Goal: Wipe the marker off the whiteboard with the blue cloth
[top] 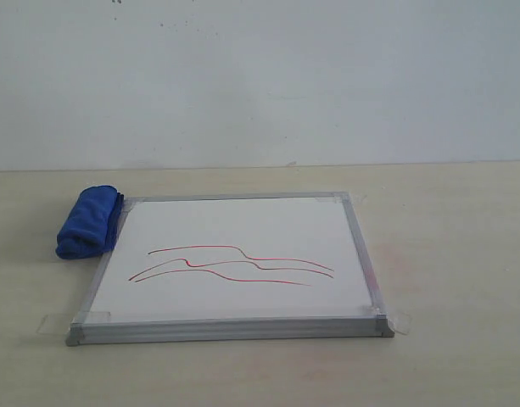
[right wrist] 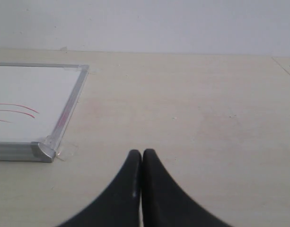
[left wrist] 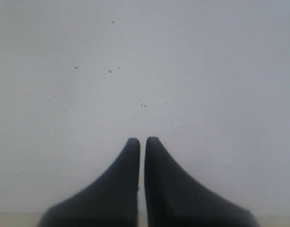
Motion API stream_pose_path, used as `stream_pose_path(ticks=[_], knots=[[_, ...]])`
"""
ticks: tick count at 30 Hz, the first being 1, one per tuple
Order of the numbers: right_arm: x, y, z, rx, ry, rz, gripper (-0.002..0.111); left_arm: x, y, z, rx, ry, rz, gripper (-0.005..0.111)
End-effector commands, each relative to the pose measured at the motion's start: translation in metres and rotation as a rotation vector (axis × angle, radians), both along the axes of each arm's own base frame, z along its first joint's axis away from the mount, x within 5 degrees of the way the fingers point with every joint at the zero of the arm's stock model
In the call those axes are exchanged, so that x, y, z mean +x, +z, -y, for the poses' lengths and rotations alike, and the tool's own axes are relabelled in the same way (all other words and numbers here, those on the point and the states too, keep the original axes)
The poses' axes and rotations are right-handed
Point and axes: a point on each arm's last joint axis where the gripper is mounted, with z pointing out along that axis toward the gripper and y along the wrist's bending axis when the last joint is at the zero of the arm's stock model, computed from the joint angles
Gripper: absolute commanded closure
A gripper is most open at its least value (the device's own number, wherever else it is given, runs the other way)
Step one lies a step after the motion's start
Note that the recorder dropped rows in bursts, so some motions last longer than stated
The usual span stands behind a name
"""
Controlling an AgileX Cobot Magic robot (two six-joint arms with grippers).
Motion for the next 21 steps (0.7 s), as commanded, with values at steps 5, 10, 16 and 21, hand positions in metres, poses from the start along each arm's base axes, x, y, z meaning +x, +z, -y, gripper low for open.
stream_pose_path(ticks=[5,10,16,21], knots=[[0.000,0.001,0.000,0.000,-0.005,0.008,0.108,0.000,0.039,0.002,0.055,-0.005,-0.102,0.103],[0.000,0.001,0.000,0.000,-0.005,0.008,0.108,0.005,0.051,0.002,0.054,-0.006,-0.115,0.103],[0.000,0.001,0.000,0.000,-0.005,0.008,0.108,0.004,0.054,0.002,0.055,-0.002,-0.083,0.103],[0.000,0.001,0.000,0.000,-0.005,0.008,0.108,0.004,0.056,0.001,0.055,0.002,-0.058,0.103]])
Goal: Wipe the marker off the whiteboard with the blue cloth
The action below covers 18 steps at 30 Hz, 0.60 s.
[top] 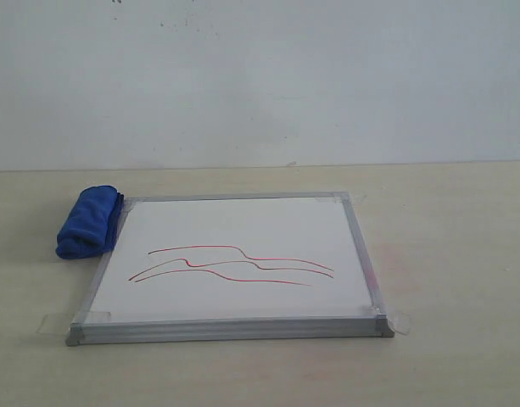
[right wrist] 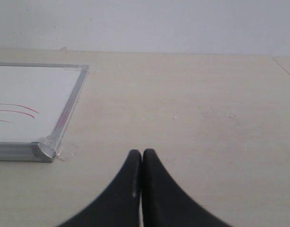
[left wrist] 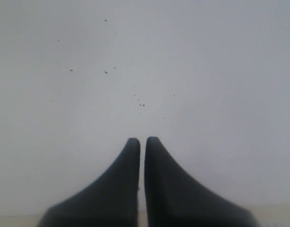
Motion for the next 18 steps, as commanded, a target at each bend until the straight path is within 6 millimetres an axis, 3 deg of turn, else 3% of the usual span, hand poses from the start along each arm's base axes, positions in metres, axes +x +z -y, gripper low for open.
stream_pose_path(ticks=[1,11,14,18], knots=[[0.000,0.001,0.000,0.000,-0.005,0.008,0.108,0.000,0.004,0.000,0.006,0.004,0.027,0.103],[0.000,0.001,0.000,0.000,-0.005,0.008,0.108,0.002,0.006,-0.001,-0.051,-0.009,0.044,0.103],[0.000,0.001,0.000,0.000,-0.005,0.008,0.108,0.008,0.017,-0.001,-0.052,-0.007,0.042,0.103],[0.000,0.001,0.000,0.000,-0.005,0.008,0.108,0.030,0.038,-0.002,-0.054,-0.006,-0.013,0.103]])
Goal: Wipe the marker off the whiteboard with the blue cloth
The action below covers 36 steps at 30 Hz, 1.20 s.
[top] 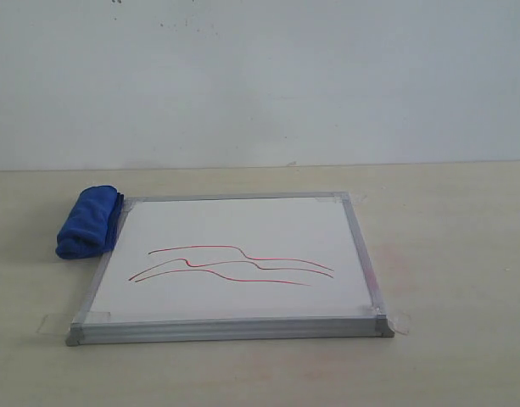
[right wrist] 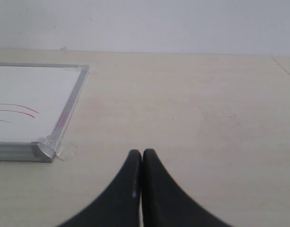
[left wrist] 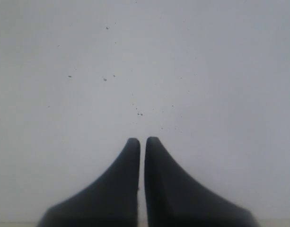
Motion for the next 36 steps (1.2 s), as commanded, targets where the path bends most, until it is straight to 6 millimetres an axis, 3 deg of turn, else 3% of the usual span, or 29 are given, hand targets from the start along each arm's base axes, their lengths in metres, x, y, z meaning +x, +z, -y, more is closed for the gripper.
stream_pose_path(ticks=[1,4,6,9,11,14,20,24,31,36], knots=[[0.000,0.001,0.000,0.000,-0.005,0.008,0.108,0.027,0.025,-0.001,-0.011,0.000,-0.046,0.103],[0.000,0.001,0.000,0.000,-0.005,0.008,0.108,0.053,0.041,-0.002,-0.013,0.000,-0.095,0.103],[0.000,0.001,0.000,0.000,-0.005,0.008,0.108,0.081,0.052,-0.003,-0.008,0.002,-0.146,0.103],[0.000,0.001,0.000,0.000,-0.005,0.008,0.108,0.111,0.059,-0.005,-0.009,0.008,-0.157,0.103],[0.000,0.001,0.000,0.000,-0.005,0.008,0.108,0.143,0.059,-0.007,-0.009,0.015,-0.164,0.103],[0.000,0.001,0.000,0.000,-0.005,0.008,0.108,0.188,0.053,-0.007,-0.028,-0.007,-0.386,0.103],[0.000,0.001,0.000,0.000,-0.005,0.008,0.108,0.242,0.056,-0.004,-0.034,-0.063,-0.804,0.103],[0.000,0.001,0.000,0.000,-0.005,0.008,0.108,0.281,0.042,-0.023,-0.109,-0.017,-1.028,0.103],[0.000,0.001,0.000,0.000,-0.005,0.008,0.108,0.307,0.012,-0.038,-0.144,0.000,-1.260,0.103],[0.000,0.001,0.000,0.000,-0.005,0.008,0.108,0.326,-0.021,-0.041,-0.147,-0.004,-1.342,0.103]])
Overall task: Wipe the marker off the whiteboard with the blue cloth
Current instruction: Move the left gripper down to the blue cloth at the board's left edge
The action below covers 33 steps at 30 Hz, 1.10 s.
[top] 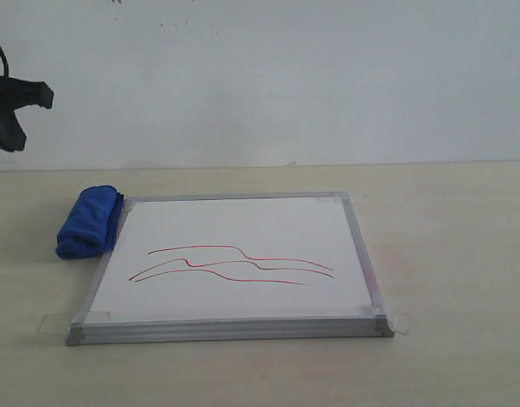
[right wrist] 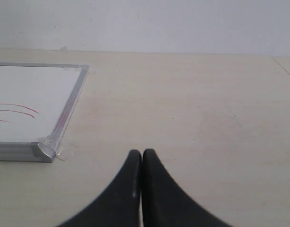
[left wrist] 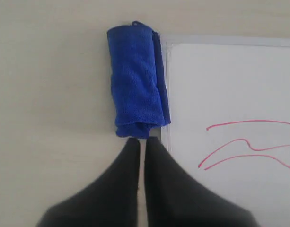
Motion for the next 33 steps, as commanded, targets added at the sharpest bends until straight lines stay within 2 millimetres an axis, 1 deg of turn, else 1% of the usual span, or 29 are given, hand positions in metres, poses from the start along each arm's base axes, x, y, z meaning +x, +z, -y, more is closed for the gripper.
stream_pose_path(ticks=[1,5,6,8,11,14,18,23,29,31,33], knots=[[0.000,0.001,0.000,0.000,-0.005,0.008,0.108,0.015,-0.029,-0.003,-0.005,0.007,-0.073,0.103],[0.000,0.001,0.000,0.000,-0.005,0.008,0.108,0.022,-0.055,-0.006,0.008,0.001,-0.152,0.103],[0.000,0.001,0.000,0.000,-0.005,0.008,0.108,0.026,-0.066,-0.006,0.005,0.002,-0.171,0.103],[0.000,0.001,0.000,0.000,-0.005,0.008,0.108,0.030,-0.075,-0.007,0.006,0.003,-0.171,0.103],[0.000,0.001,0.000,0.000,-0.005,0.008,0.108,0.037,-0.081,-0.008,0.003,0.008,-0.142,0.103],[0.000,0.001,0.000,0.000,-0.005,0.008,0.108,0.043,-0.079,-0.008,0.007,0.009,-0.112,0.103],[0.000,0.001,0.000,0.000,-0.005,0.008,0.108,0.050,-0.070,-0.009,0.019,0.007,-0.036,0.103],[0.000,0.001,0.000,0.000,-0.005,0.008,0.108,0.056,-0.066,-0.006,-0.020,0.026,0.036,0.103],[0.000,0.001,0.000,0.000,-0.005,0.008,0.108,0.059,-0.064,-0.006,-0.023,0.022,0.023,0.103],[0.000,0.001,0.000,0.000,-0.005,0.008,0.108,0.061,-0.061,-0.007,-0.025,0.019,0.012,0.100],[0.000,0.001,0.000,0.000,-0.005,0.008,0.108,0.065,-0.059,-0.007,-0.027,0.016,0.002,0.093]])
